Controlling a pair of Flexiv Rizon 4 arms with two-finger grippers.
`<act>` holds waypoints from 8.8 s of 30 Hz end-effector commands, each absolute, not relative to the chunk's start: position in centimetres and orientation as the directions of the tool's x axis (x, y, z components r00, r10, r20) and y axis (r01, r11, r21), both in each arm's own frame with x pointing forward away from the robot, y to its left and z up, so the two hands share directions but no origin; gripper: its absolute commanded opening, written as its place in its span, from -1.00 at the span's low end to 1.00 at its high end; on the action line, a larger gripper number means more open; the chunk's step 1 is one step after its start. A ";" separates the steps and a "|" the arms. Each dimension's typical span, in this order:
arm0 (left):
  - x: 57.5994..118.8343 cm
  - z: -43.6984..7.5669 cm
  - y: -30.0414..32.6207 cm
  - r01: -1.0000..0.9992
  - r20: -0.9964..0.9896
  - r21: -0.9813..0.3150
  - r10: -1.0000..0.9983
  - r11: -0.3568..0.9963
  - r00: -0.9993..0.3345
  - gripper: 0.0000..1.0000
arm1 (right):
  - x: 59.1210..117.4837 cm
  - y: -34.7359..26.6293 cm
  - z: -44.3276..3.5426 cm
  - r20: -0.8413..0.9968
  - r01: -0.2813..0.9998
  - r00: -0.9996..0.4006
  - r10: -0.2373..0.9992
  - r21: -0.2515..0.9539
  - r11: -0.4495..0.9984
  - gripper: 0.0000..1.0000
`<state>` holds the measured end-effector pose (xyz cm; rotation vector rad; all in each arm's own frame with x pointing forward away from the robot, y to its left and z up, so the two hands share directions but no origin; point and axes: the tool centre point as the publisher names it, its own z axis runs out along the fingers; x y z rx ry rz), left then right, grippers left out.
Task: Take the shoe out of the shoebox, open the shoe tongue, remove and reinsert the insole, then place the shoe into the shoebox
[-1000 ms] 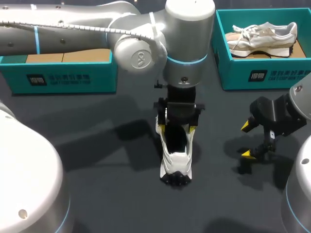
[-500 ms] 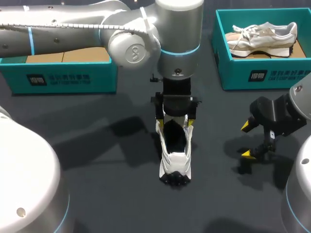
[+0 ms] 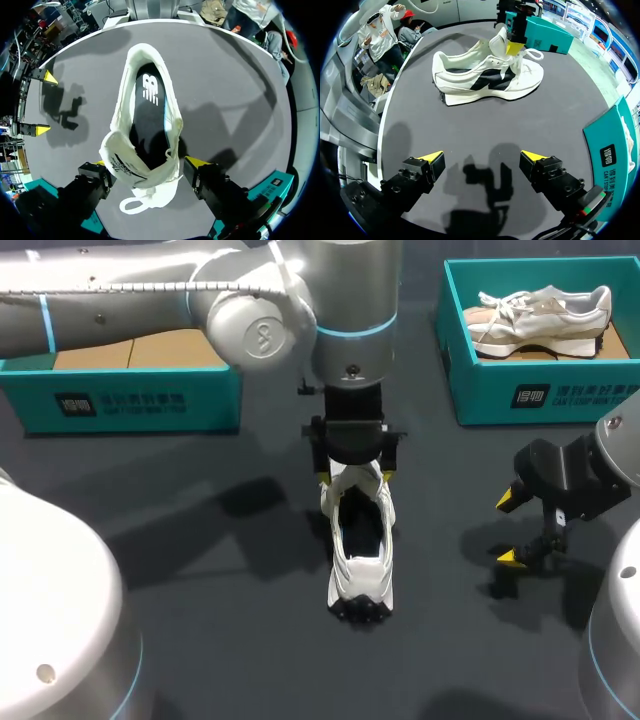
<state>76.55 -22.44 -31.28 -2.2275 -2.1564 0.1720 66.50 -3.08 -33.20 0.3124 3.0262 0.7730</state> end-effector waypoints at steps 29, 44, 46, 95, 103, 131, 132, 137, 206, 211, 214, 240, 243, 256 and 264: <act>76.0 -30.8 -23.1 0.982 -0.115 -0.186 0.993 -0.031 0.009 -0.26 | 66.3 -3.1 -33.1 0.044 0.191 -0.980 0.194 0.474 0.860 1.00; 73.1 -30.7 -22.2 0.984 -0.128 -0.169 0.991 -0.048 0.026 -0.40 | 66.3 -3.1 -33.1 0.044 0.191 -0.980 0.194 0.474 0.860 1.00; 73.3 -29.8 -22.2 0.986 -0.146 -0.157 0.989 -0.048 0.025 -0.40 | 66.3 -3.1 -33.1 0.044 0.191 -0.980 0.194 0.474 0.860 1.00; 67.5 -23.9 -21.2 0.907 -0.151 -0.200 0.903 0.370 -0.401 1.00 | 66.3 -3.1 -33.1 0.044 0.191 -0.980 0.194 0.474 0.860 1.00; 62.3 -24.5 -21.3 0.568 -0.040 0.079 0.572 0.819 -0.819 1.00 | 66.3 -3.1 -33.1 0.044 0.191 -0.980 0.194 0.474 0.860 1.00; 60.7 -29.1 -22.8 0.042 -0.059 0.158 0.052 0.987 -0.997 1.00 | 66.3 -3.1 -33.1 0.044 0.191 -0.980 0.194 0.474 0.860 1.00; 60.6 -29.4 -22.9 0.028 -0.066 0.163 0.039 0.986 -0.997 1.00 | 66.3 -3.1 -33.1 0.044 0.191 -0.980 0.194 0.474 0.860 1.00; 60.1 -31.1 -23.0 0.028 -0.052 0.144 0.036 0.989 -0.998 1.00 | 66.3 -3.1 -33.1 0.044 0.191 -0.980 0.194 0.474 0.860 1.00; 66.7 -21.4 -15.3 0.110 -0.059 0.059 0.113 0.992 -0.992 -1.00 | 66.3 -3.1 -33.1 0.044 0.191 -0.980 0.194 0.474 0.860 1.00; 66.7 -21.4 -15.3 0.110 -0.059 0.059 0.113 0.992 -0.992 -1.00 | 66.3 -3.1 -33.1 0.044 0.191 -0.980 0.194 0.474 0.860 1.00; 66.7 -21.4 -15.3 0.110 -0.059 0.059 0.113 0.992 -0.992 -1.00 | 66.3 -3.1 -33.1 0.044 0.191 -0.980 0.194 0.474 0.860 1.00; 79.2 -15.2 -2.0 0.154 -0.039 -0.005 0.154 0.988 -0.987 -1.00 | 66.3 -3.1 -33.1 0.044 0.191 -0.980 0.194 0.474 0.860 1.00; 79.2 -15.2 -2.0 0.154 -0.039 -0.005 0.154 0.988 -0.987 -1.00 | 66.3 -3.1 -33.1 0.044 0.191 -0.980 0.194 0.474 0.860 1.00; 87.2 -14.0 8.7 0.149 0.056 -0.049 0.152 0.988 -0.987 -1.00 | 66.3 -3.1 -33.1 0.044 0.191 -0.980 0.194 0.474 0.860 1.00; 90.2 -13.4 12.2 0.182 0.068 -0.017 0.183 0.983 -0.981 -1.00 | 66.3 -3.1 -33.1 0.044 0.191 -0.980 0.194 0.474 0.860 1.00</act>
